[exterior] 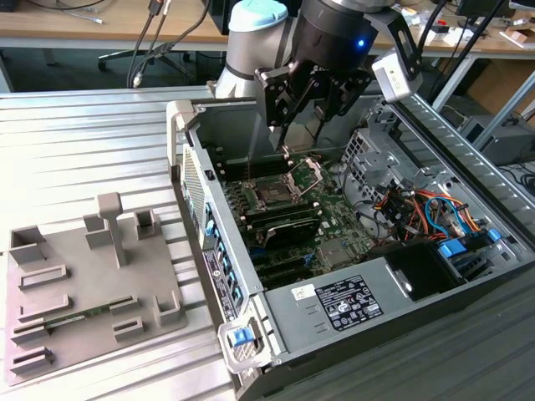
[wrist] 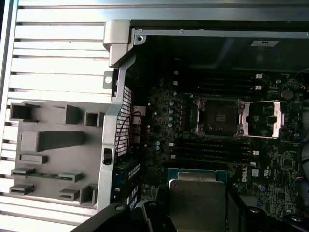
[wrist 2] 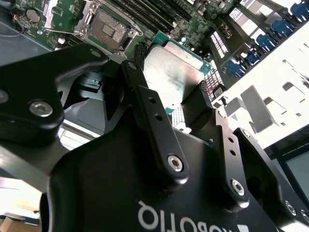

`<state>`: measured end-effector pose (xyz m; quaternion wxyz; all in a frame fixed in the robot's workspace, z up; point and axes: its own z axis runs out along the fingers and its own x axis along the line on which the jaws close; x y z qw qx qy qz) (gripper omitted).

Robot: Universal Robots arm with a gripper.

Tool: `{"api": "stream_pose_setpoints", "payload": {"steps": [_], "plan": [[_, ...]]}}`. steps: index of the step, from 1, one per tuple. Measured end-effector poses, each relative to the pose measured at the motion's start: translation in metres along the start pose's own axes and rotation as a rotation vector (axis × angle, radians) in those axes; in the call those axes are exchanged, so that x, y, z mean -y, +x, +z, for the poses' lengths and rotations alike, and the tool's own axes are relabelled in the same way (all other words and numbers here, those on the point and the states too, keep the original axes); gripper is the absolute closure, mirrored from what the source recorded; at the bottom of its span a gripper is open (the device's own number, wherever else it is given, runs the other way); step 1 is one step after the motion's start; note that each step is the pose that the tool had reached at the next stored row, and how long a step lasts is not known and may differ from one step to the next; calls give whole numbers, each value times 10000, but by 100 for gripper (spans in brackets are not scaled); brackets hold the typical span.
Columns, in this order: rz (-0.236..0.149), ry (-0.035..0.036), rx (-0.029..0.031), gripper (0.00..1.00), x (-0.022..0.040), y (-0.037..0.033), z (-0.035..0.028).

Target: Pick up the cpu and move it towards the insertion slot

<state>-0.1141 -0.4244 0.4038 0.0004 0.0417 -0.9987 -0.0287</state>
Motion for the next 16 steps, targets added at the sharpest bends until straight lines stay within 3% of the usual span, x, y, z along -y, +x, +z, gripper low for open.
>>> {"api": "stream_pose_setpoints", "payload": {"steps": [16], "plan": [[0,0,-1,45,8,-100,0]]}}
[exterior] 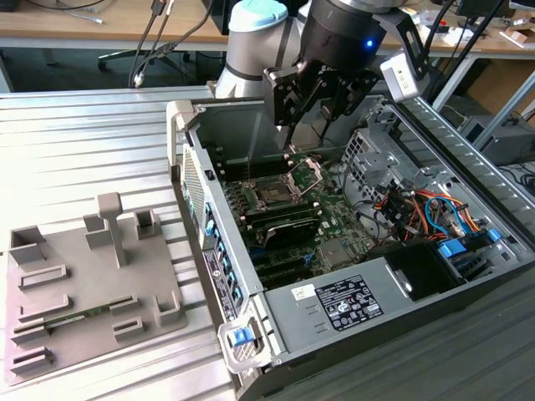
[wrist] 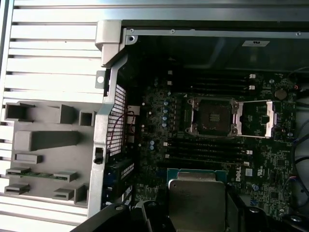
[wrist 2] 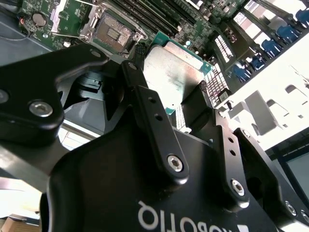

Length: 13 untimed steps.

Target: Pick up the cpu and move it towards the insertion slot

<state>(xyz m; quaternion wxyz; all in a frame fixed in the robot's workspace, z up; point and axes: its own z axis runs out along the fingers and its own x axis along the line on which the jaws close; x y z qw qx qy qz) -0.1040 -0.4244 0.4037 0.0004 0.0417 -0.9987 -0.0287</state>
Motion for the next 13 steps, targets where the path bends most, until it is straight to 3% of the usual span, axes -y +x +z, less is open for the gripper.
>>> {"api": "stream_pose_setpoints", "payload": {"steps": [13], "plan": [[0,0,0,45,5,-103,2]]}}
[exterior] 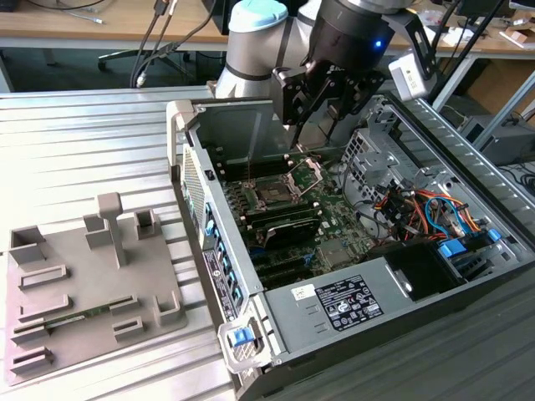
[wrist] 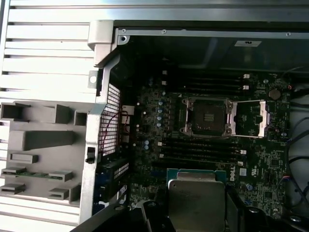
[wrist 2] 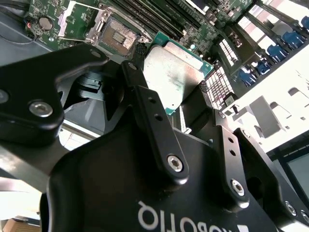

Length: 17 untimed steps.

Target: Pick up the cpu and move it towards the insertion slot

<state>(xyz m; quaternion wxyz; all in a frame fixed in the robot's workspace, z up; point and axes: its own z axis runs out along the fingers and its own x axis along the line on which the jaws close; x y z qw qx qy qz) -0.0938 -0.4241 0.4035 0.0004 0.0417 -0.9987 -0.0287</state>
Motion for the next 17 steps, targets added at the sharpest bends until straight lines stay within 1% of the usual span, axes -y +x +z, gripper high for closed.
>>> {"api": "stream_pose_setpoints", "payload": {"steps": [17], "plan": [[0,0,0,45,8,-149,5]]}}
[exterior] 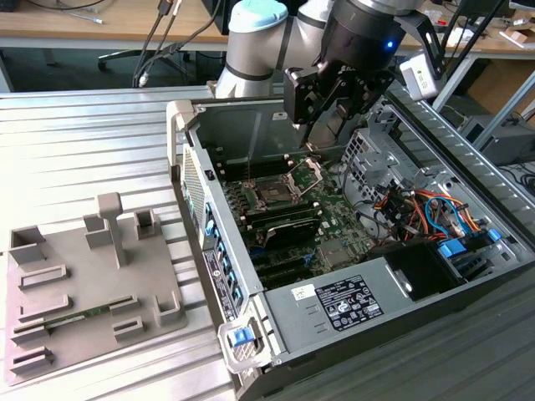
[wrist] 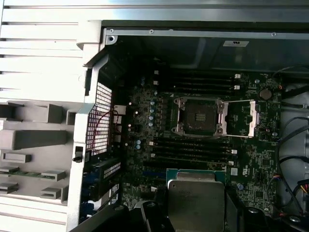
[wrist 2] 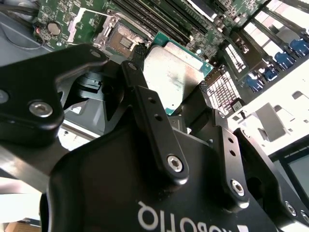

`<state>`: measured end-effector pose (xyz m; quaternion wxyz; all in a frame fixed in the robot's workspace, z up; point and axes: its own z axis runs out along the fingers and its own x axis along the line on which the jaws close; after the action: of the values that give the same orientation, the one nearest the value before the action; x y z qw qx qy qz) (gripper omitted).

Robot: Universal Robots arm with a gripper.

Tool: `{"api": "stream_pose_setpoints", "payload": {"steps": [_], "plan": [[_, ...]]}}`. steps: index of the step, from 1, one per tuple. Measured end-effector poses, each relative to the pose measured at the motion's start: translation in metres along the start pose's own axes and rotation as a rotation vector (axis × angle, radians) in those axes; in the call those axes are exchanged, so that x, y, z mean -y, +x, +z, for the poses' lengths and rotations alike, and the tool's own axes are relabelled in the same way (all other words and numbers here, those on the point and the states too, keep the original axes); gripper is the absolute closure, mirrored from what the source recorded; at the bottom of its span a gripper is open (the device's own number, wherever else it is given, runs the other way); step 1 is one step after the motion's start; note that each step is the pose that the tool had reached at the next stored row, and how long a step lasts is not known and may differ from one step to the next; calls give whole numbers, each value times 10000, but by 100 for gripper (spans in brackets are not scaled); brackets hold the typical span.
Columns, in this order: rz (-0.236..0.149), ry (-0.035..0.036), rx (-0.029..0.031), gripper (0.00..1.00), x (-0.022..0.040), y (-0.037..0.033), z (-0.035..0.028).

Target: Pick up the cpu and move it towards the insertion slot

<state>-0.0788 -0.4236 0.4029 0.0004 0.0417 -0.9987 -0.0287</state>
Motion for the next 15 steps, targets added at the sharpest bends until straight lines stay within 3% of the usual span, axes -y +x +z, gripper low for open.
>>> {"api": "stream_pose_setpoints", "payload": {"steps": [15], "plan": [[0,-1,1,45,-6,-93,42]]}}
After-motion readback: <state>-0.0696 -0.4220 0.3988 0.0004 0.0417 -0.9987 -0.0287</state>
